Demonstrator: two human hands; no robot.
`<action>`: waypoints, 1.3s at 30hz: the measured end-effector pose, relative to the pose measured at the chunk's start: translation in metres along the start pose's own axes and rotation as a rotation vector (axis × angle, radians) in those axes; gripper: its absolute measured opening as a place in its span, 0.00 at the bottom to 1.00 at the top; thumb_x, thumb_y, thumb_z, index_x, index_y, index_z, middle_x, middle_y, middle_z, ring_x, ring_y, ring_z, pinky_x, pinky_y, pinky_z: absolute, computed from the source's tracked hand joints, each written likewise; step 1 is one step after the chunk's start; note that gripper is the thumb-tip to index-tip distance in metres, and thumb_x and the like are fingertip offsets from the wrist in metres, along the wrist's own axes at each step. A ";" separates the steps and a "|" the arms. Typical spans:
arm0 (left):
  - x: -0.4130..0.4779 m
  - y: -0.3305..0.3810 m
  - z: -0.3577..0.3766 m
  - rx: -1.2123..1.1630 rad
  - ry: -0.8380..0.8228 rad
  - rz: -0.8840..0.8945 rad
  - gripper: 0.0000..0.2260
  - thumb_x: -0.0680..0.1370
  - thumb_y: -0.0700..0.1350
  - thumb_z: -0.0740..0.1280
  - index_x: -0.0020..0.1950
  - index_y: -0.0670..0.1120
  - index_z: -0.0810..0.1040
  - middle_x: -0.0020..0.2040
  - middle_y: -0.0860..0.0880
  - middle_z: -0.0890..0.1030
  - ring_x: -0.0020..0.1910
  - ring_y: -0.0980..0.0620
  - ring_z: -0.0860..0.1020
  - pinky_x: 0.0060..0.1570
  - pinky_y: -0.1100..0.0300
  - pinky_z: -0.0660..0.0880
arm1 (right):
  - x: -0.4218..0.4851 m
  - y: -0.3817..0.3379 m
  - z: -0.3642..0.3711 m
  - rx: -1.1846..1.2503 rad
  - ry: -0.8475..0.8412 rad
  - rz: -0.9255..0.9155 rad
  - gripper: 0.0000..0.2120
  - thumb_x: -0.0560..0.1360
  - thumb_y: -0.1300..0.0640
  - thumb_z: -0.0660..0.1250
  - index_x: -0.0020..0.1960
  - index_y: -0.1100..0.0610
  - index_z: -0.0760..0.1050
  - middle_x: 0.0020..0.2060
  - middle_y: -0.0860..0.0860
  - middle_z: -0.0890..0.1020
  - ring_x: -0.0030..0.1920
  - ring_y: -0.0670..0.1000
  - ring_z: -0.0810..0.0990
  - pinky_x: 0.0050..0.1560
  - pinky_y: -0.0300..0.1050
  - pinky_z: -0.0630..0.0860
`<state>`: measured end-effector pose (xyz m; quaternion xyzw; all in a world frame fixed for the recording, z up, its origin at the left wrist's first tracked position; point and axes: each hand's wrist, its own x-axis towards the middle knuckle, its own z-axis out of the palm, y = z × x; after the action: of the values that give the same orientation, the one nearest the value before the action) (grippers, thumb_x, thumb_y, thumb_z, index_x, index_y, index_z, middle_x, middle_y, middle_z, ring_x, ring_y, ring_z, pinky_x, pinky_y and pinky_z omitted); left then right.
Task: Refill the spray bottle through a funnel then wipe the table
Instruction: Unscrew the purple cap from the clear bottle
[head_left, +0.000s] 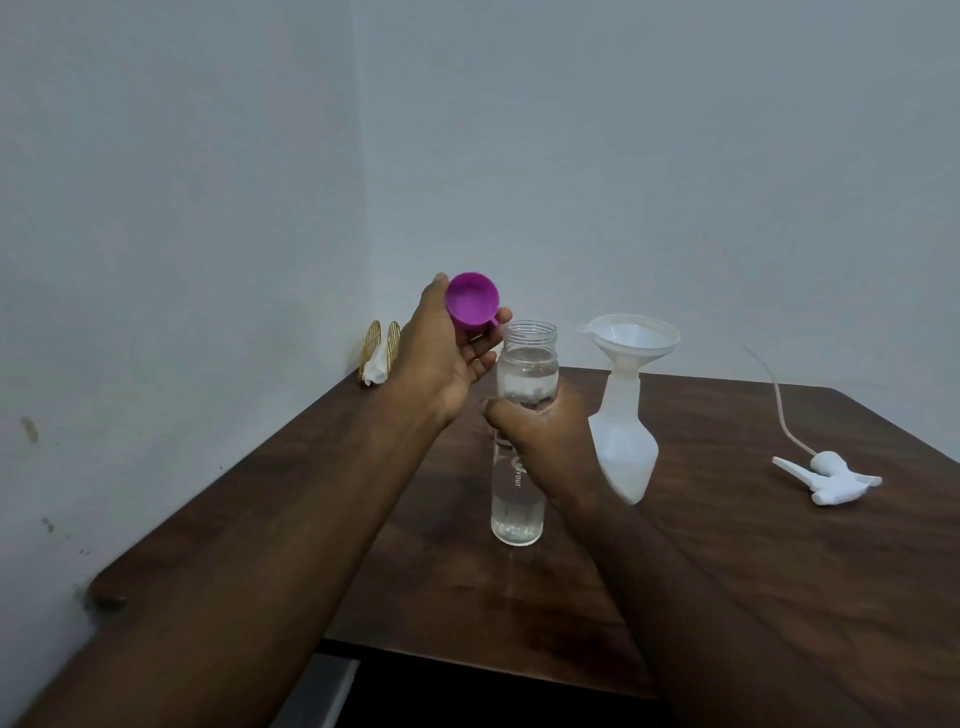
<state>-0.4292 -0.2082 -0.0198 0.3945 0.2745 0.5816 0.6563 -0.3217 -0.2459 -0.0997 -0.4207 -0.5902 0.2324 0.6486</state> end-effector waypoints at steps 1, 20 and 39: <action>0.004 -0.002 -0.005 -0.007 0.019 -0.039 0.19 0.81 0.58 0.55 0.53 0.43 0.75 0.39 0.45 0.84 0.38 0.51 0.79 0.45 0.57 0.73 | 0.000 0.000 0.000 0.006 -0.003 -0.006 0.06 0.68 0.63 0.71 0.39 0.58 0.74 0.30 0.52 0.77 0.33 0.50 0.78 0.34 0.43 0.76; 0.033 -0.062 -0.098 1.112 -0.099 -0.226 0.19 0.80 0.56 0.59 0.51 0.41 0.78 0.32 0.45 0.79 0.26 0.53 0.74 0.26 0.62 0.69 | -0.004 0.000 0.004 0.032 0.100 0.055 0.20 0.69 0.57 0.77 0.55 0.51 0.71 0.45 0.50 0.82 0.47 0.52 0.84 0.49 0.54 0.83; 0.049 -0.072 -0.108 1.367 0.088 0.132 0.21 0.79 0.58 0.61 0.39 0.44 0.82 0.32 0.48 0.79 0.32 0.55 0.75 0.33 0.60 0.68 | -0.016 0.001 -0.004 -0.127 0.068 0.018 0.22 0.71 0.50 0.76 0.60 0.53 0.71 0.48 0.48 0.83 0.48 0.44 0.83 0.51 0.48 0.81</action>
<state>-0.4698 -0.1399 -0.1335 0.7119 0.5814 0.3323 0.2115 -0.3212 -0.2593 -0.1095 -0.4738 -0.5778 0.1858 0.6381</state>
